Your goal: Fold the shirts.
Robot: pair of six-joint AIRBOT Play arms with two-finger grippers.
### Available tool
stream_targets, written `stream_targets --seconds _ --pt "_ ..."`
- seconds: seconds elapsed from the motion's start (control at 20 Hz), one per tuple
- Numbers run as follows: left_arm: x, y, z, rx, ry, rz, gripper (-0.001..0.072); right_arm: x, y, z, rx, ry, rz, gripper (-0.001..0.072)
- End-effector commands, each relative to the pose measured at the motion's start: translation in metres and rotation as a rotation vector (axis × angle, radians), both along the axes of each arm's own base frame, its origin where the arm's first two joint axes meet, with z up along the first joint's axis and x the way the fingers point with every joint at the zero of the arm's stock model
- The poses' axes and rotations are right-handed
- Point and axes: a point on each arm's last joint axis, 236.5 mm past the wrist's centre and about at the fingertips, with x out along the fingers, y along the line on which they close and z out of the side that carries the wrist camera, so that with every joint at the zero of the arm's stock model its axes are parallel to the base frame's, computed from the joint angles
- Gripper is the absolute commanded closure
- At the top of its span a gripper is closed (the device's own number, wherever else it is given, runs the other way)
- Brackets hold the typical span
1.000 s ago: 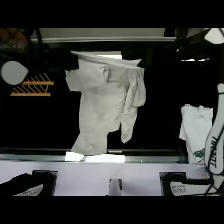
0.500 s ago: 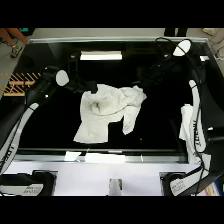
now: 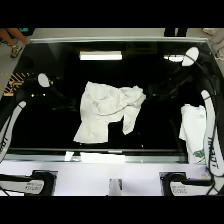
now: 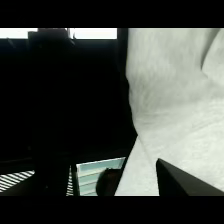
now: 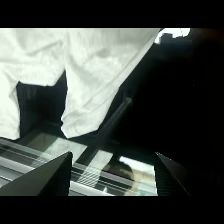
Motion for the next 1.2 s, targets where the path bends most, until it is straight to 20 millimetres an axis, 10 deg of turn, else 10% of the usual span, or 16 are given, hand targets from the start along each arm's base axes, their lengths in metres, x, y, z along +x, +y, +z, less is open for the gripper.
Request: stream_targets --seconds 0.0,0.1,0.45,0.6,1.15 --pt "0.002 -0.009 -0.035 -0.114 0.002 0.114 0.0084 -0.043 0.004 -0.038 0.028 0.072 -0.03 0.0178" --pt "0.017 -0.03 -0.04 -0.188 -0.036 0.138 0.0084 -0.07 0.009 -0.063 0.051 0.161 -0.04 0.0045" --pt "0.022 -0.06 -0.061 -0.245 -0.03 0.141 0.0124 -0.107 0.031 -0.12 0.154 0.274 -0.142 0.0037" --pt "0.023 -0.06 -0.06 -0.245 -0.034 0.141 0.0665 -0.113 0.048 -0.136 0.175 0.289 -0.149 0.0037" --pt "0.014 -0.064 -0.019 -0.267 -0.076 0.045 0.0667 -0.082 0.117 -0.163 0.247 0.177 -0.22 0.0051"
